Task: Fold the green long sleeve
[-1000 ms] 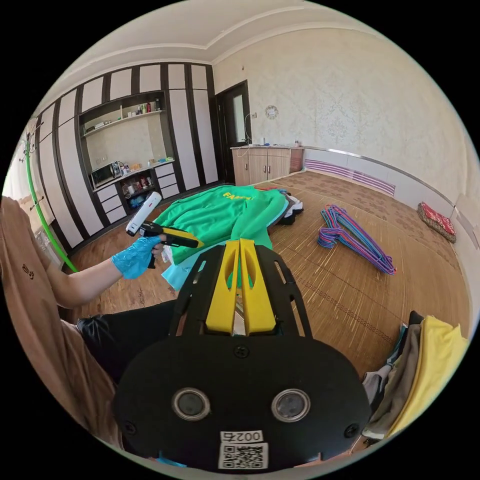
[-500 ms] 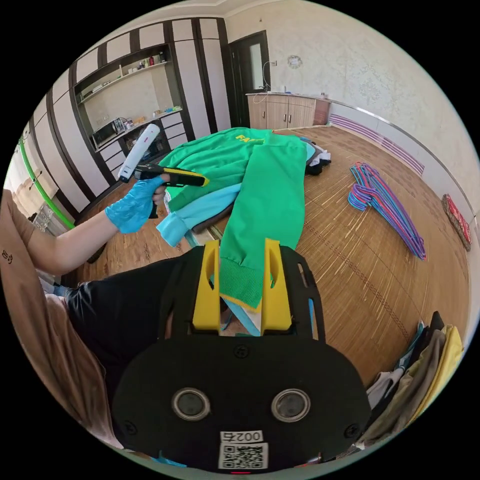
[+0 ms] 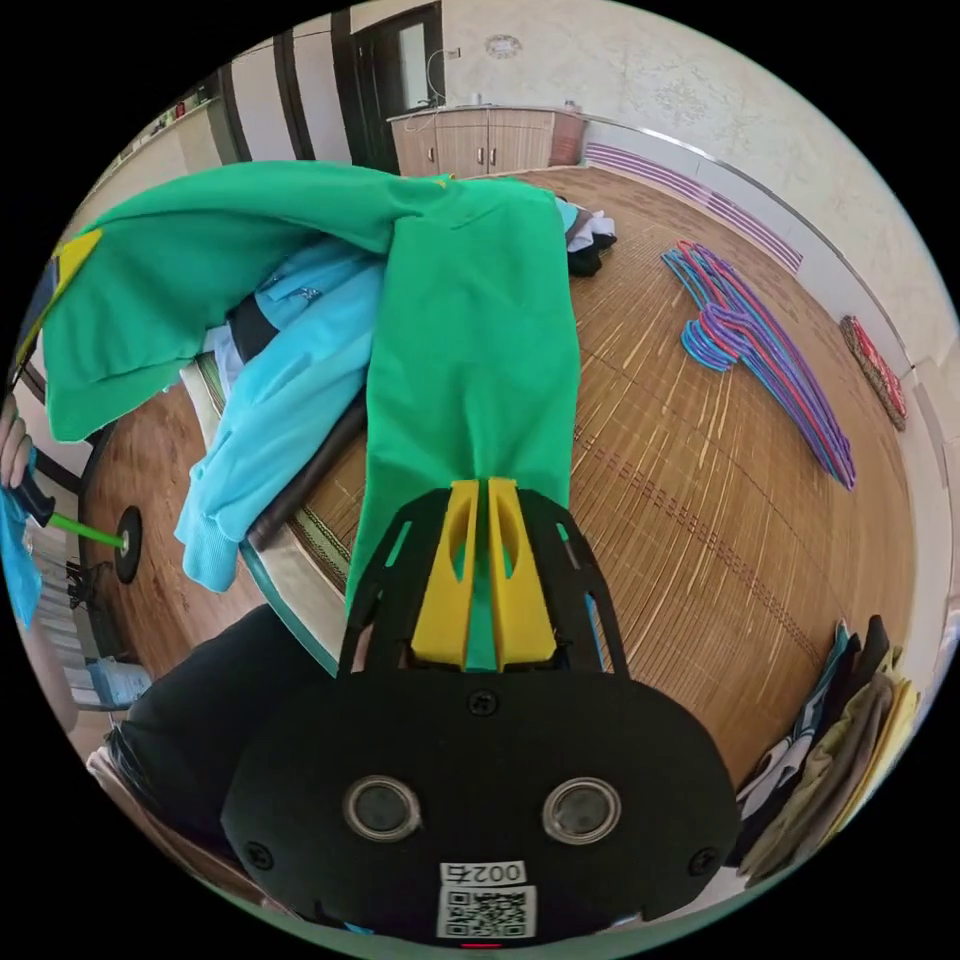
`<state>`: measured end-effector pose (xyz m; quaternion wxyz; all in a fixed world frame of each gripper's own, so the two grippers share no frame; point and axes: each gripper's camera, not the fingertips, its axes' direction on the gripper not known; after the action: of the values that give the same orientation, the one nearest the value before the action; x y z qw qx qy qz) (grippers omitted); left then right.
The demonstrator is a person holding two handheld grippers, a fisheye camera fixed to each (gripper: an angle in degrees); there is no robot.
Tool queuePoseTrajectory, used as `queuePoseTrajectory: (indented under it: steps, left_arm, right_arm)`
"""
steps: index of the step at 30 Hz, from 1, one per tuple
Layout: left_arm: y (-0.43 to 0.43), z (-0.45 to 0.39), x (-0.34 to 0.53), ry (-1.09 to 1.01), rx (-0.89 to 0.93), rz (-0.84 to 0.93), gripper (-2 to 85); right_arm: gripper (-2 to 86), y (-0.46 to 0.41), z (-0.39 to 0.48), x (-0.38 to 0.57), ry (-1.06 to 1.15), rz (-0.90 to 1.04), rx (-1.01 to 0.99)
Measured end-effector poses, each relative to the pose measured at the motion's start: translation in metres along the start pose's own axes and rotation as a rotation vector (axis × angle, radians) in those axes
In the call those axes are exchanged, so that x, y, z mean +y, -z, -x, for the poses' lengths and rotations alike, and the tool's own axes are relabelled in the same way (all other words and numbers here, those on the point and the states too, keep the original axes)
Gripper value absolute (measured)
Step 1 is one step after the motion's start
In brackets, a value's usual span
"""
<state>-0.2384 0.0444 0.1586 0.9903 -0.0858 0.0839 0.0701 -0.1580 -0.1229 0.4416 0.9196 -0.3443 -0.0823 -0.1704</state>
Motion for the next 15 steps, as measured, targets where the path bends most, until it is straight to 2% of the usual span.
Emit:
queuePoseTrajectory:
  steps: [8,15]
  left_arm:
    - [0.052,-0.047,-0.001,-0.131,0.086,-0.068,-0.9]
    - [0.070,-0.104,0.013,-0.227,0.288,-0.072,-1.0]
  right_arm:
    - [-0.8,0.116,-0.017,0.095,-0.143,-0.390,0.110]
    - [-0.9,0.233,-0.028,0.208,-0.267,-0.703,0.204]
